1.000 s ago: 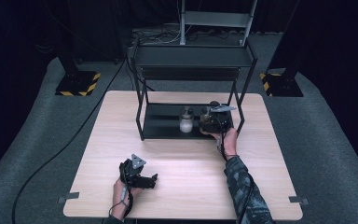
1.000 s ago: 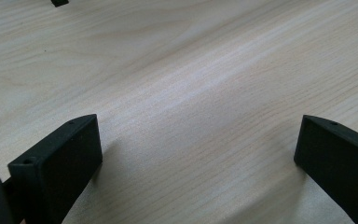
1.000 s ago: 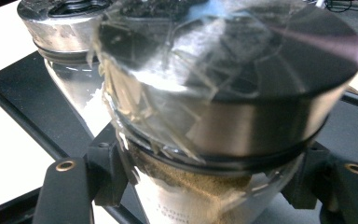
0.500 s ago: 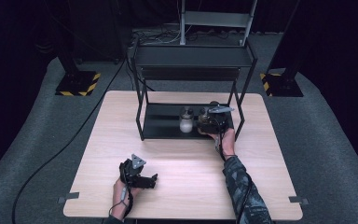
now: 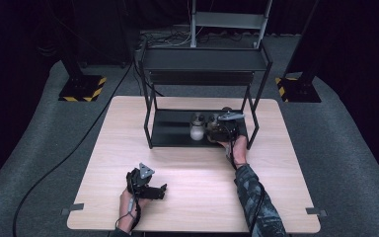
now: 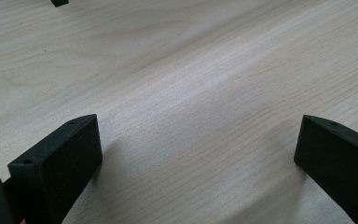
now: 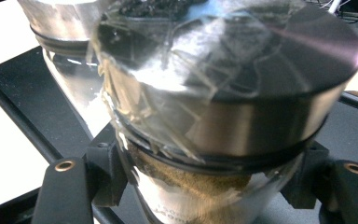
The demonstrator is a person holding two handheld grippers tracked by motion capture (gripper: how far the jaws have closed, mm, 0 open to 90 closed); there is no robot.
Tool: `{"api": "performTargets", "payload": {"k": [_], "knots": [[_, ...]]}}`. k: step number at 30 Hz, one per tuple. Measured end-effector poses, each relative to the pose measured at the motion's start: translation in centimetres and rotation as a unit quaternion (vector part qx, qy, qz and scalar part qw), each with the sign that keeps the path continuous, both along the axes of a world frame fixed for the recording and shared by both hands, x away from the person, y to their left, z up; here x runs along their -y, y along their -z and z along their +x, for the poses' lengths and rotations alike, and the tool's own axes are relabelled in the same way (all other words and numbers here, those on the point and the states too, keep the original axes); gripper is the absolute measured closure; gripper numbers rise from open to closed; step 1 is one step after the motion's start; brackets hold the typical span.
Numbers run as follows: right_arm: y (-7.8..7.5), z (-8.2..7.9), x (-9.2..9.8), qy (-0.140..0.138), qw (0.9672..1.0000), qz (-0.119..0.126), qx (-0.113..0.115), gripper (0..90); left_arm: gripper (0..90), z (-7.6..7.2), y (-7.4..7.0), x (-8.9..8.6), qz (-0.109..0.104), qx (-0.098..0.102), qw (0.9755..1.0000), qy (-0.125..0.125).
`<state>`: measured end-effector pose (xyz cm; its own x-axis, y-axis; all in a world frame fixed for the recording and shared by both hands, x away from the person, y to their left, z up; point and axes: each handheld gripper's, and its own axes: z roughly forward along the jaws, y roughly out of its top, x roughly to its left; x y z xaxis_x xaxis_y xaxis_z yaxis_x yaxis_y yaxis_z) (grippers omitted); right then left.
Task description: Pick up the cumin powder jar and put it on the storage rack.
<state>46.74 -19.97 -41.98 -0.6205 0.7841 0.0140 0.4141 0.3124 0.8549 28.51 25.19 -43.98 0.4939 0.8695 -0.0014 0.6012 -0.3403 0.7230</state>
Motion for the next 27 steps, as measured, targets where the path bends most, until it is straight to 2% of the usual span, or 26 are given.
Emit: {"api": "performTargets", "payload": {"k": [15, 27], "knots": [[1.2, 0.0, 0.3, -0.006, 0.9998, 0.007, 0.018, 30.5, 0.3, 0.0, 0.0, 0.0, 0.0, 0.0, 1.0, 0.0], [1.0, 0.1, 0.2, -0.006, 0.9999, 0.004, 0.014, 30.4, 0.3, 0.0, 0.0, 0.0, 0.0, 0.0, 1.0, 0.0]]}}
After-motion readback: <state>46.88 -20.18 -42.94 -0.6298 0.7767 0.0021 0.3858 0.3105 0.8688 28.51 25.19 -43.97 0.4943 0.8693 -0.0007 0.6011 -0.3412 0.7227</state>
